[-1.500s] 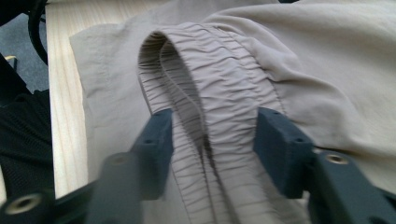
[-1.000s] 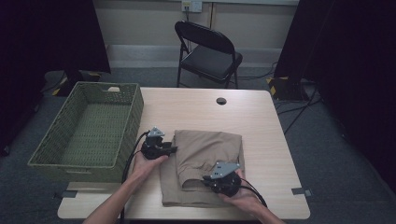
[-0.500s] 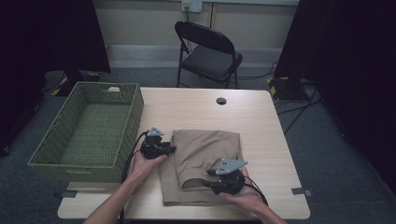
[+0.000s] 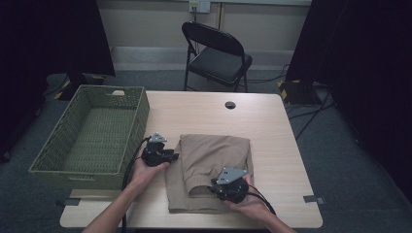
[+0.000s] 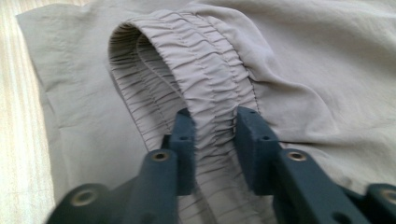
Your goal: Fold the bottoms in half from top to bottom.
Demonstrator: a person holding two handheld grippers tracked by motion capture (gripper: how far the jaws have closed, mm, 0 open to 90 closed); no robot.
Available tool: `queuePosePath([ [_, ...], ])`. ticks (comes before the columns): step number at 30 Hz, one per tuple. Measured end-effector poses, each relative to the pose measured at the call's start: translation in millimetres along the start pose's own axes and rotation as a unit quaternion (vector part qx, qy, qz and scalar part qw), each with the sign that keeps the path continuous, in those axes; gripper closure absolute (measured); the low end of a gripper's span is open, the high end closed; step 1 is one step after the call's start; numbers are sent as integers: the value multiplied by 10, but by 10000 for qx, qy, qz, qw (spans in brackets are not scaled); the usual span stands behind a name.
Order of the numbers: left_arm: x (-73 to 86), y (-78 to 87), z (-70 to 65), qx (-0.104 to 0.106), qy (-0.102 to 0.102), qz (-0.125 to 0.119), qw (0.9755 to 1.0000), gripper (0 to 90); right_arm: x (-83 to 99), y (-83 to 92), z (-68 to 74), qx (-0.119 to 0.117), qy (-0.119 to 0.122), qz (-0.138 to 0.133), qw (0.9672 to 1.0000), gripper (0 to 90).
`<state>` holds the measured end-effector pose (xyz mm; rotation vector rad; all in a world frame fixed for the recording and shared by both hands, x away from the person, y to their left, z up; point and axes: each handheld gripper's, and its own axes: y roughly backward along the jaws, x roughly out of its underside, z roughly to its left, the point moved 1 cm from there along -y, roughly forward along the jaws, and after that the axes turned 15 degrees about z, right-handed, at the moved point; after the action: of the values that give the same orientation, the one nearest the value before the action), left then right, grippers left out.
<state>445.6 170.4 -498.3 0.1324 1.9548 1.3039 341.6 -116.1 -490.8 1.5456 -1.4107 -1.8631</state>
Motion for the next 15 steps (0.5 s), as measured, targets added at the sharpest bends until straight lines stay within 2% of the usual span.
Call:
queuePosePath([
  [4, -9, -32, 22, -38, -4, 43, 10000, 630, -3, 16, -13, -40, -74, -30, 10000, 793],
  [7, -16, -36, 8, -123, -81, 68, 9999, 631, 1, 31, -31, -98, -128, -59, 9999, 812],
  [9, -18, -44, -4, -209, -82, 44, 9997, 638, -8, 95, -51, -243, -209, -217, 9993, 864],
  [12, -16, -49, -7, -245, -68, 15, 9997, 646, -27, 183, -43, -335, -168, -319, 9988, 866],
  [15, -12, -52, -26, -328, -58, 3, 9994, 648, -17, 218, -10, -407, -120, -309, 9986, 867],
])
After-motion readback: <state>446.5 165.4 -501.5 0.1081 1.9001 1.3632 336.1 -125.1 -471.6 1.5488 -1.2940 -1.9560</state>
